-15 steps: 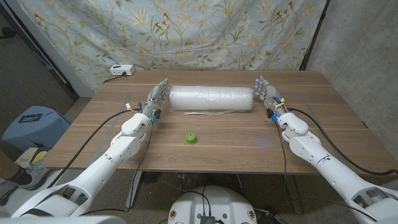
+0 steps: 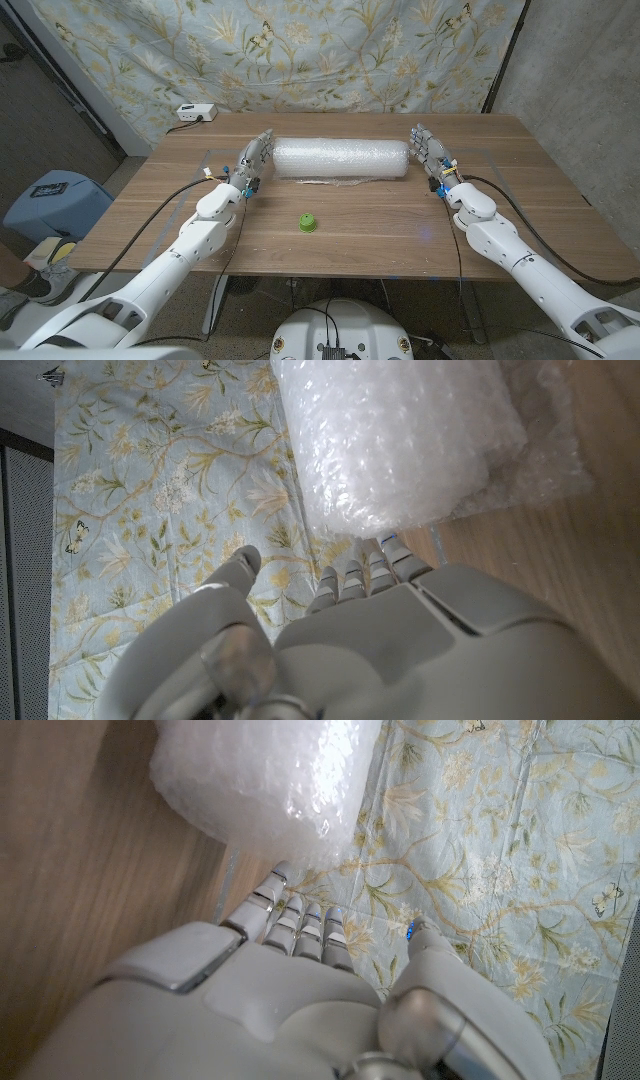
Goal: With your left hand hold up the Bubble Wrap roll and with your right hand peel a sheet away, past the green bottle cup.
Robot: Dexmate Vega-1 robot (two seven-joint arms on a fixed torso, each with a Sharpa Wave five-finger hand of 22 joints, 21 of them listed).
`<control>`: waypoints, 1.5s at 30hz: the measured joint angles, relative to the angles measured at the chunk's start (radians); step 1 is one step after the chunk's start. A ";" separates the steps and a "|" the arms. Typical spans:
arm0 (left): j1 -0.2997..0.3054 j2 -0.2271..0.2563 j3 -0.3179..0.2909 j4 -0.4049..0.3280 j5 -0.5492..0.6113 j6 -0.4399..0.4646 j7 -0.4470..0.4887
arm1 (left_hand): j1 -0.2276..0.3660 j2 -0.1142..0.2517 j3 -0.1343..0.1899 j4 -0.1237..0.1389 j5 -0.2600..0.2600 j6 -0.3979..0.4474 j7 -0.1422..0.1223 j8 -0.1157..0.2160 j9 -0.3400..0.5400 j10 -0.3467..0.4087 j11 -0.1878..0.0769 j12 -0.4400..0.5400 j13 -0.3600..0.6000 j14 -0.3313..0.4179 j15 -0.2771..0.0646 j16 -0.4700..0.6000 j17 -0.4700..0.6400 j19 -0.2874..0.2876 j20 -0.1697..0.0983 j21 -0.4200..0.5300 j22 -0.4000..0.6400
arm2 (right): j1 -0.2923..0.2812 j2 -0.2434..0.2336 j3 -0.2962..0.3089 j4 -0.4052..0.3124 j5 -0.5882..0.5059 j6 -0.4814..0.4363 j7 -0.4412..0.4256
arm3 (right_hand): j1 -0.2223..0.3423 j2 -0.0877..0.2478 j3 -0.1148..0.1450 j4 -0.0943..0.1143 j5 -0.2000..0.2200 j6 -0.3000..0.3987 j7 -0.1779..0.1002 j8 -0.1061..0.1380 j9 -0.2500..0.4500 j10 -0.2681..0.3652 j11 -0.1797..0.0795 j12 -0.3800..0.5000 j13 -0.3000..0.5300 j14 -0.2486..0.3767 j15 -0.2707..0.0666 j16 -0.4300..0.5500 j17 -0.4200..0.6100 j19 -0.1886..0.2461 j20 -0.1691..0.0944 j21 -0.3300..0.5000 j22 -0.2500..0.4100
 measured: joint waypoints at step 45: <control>0.155 0.168 -0.066 -0.333 -0.004 0.153 0.118 | 0.012 -0.012 -0.002 -0.046 0.007 0.005 0.005 0.000 0.000 0.013 0.012 0.007 0.004 0.011 0.011 0.000 -0.003 0.005 0.005 -0.024 0.000 | 0.003 0.009 -0.007 -0.001 -0.010 0.004 -0.005 | 0.000 0.000 0.008 -0.008 -0.001 0.000 0.000 0.004 0.000 0.000 0.000 0.000 0.000 0.000 0.000 0.004 0.000 0.000 0.000 0.004 0.000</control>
